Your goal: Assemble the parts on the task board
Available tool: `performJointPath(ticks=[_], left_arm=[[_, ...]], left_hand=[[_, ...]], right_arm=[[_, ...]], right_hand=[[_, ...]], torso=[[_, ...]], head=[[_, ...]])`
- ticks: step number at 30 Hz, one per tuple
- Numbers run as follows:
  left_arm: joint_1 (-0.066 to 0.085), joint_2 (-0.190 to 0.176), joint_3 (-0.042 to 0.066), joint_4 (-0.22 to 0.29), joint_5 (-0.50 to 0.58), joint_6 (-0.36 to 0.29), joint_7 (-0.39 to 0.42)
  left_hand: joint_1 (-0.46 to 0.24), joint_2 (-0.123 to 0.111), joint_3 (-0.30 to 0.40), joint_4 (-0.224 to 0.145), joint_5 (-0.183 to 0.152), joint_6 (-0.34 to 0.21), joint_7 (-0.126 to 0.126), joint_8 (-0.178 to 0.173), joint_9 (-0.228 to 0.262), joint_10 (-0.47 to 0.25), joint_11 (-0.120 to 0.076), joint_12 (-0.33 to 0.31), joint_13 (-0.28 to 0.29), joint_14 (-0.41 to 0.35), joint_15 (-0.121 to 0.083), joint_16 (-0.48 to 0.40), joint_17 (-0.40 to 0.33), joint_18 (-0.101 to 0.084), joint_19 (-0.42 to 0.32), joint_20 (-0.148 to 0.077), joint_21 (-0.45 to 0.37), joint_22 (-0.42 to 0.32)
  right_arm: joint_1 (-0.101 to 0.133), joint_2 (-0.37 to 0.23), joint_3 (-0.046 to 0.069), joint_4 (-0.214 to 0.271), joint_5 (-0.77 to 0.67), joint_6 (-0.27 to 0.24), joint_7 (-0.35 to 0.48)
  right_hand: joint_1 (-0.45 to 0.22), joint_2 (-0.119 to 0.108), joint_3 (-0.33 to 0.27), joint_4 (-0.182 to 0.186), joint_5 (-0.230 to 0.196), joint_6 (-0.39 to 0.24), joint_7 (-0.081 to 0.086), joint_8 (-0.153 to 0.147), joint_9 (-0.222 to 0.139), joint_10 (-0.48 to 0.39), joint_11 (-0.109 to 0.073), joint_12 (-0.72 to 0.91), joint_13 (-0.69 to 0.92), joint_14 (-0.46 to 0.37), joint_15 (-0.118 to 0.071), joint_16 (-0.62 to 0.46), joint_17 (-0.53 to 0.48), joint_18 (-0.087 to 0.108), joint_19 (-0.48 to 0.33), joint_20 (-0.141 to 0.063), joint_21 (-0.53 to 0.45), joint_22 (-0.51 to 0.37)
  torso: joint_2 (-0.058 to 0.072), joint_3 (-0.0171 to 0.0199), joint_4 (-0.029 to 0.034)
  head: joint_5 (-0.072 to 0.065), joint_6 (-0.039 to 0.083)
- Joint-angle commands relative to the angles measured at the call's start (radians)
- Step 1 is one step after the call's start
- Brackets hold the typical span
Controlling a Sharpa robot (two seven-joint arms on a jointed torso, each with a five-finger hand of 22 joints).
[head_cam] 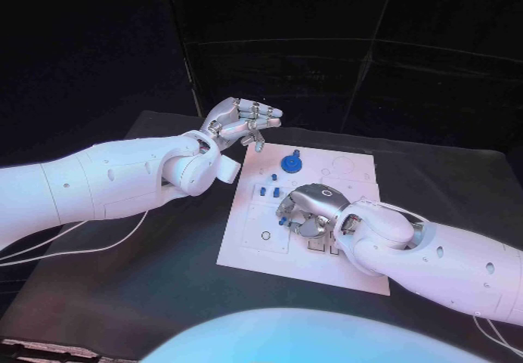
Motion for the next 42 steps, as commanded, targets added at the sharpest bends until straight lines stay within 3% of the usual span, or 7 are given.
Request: performJointPath(ticks=[1,4,17,26,35,42], left_arm=[[0.002,0.001,0.001,-0.002,0.003,0.01,0.002],[0.002,0.002,0.001,-0.003,0.003,0.012,-0.001],[0.002,0.004,0.001,-0.005,0.003,0.014,-0.007],[0.002,0.004,0.001,-0.006,0.003,0.015,-0.009],[0.002,0.004,0.001,-0.006,0.003,0.016,-0.01],[0.002,0.0,0.001,-0.005,0.003,0.016,-0.011]], left_hand=[[0.0,0.001,0.001,0.0,0.002,-0.005,0.002,-0.001,0.0,-0.01,0.001,0.005,0.002,0.0,0.006,0.002,-0.002,0.004,0.004,-0.001,0.0,-0.001],[-0.001,0.001,0.001,0.0,0.002,-0.007,0.003,0.0,0.0,-0.013,0.002,0.007,0.002,-0.001,0.006,0.002,-0.005,0.005,0.003,-0.001,-0.003,-0.003],[-0.001,0.001,0.001,0.0,0.002,-0.007,0.003,0.0,0.0,-0.013,0.002,0.007,0.002,-0.001,0.006,0.002,-0.005,0.005,0.003,-0.001,-0.003,-0.003],[-0.001,0.001,0.001,0.0,0.002,-0.007,0.003,0.0,0.0,-0.013,0.002,0.007,0.002,-0.001,0.006,0.002,-0.005,0.005,0.003,-0.001,-0.003,-0.003],[-0.002,0.0,0.0,0.0,0.001,-0.008,0.003,0.0,0.0,-0.015,0.002,0.008,0.002,-0.002,0.007,0.002,-0.006,0.005,0.002,0.0,-0.003,-0.004],[-0.002,0.0,0.0,0.0,0.001,-0.008,0.003,0.0,0.0,-0.015,0.002,0.008,0.002,-0.002,0.007,0.002,-0.006,0.005,0.002,0.0,-0.003,-0.004]], right_arm=[[0.001,-0.001,0.0,0.008,0.007,-0.038,0.021],[0.001,-0.001,0.0,0.01,0.008,-0.038,0.021],[0.001,0.001,0.0,0.01,0.013,-0.018,0.014],[0.001,-0.001,0.0,0.005,0.014,-0.004,-0.011],[0.001,0.001,0.0,0.003,0.014,0.01,-0.017],[0.001,-0.033,0.0,0.026,0.039,-0.041,-0.014]], right_hand=[[0.011,0.011,-0.011,-0.008,0.004,-0.002,-0.01,-0.005,0.002,0.064,-0.015,0.044,0.019,0.037,-0.009,0.003,0.009,0.009,0.007,-0.005,-0.002,-0.001],[0.014,0.011,-0.022,-0.012,0.004,-0.004,-0.016,-0.007,0.001,0.08,-0.023,0.067,0.031,0.038,-0.017,0.005,0.011,0.008,0.01,-0.013,-0.002,-0.002],[0.013,0.011,-0.029,-0.012,0.003,-0.007,-0.016,-0.009,0.001,0.073,-0.023,0.073,0.037,0.038,-0.018,0.005,0.011,0.007,0.011,-0.016,-0.003,-0.003],[-0.004,0.008,-0.042,-0.003,0.005,-0.023,-0.004,-0.02,0.0,-0.019,-0.002,0.041,0.023,0.035,-0.004,0.002,0.005,0.005,0.007,-0.007,-0.009,-0.007],[-0.004,0.007,-0.044,-0.003,0.004,-0.026,-0.002,-0.021,0.0,-0.032,0.001,0.037,0.019,0.034,-0.001,0.0,0.003,0.005,0.006,-0.004,-0.011,-0.008],[-0.003,0.014,-0.041,-0.001,0.014,-0.018,-0.003,-0.017,0.003,-0.031,0.001,0.041,0.017,0.032,0.0,-0.005,-0.007,0.006,0.007,-0.002,-0.011,-0.009]], torso=[[0.0,0.0,0.0],[0.0,-0.0001,0.0003],[0.0,-0.0004,-0.0004],[0.0,-0.0009,0.0006],[0.0,-0.0004,0.0004],[-0.001,0.0,-0.0008]], head=[[-0.002,-0.001],[-0.003,0.0],[-0.003,-0.004],[-0.004,-0.006],[-0.005,-0.007],[-0.003,-0.006]])
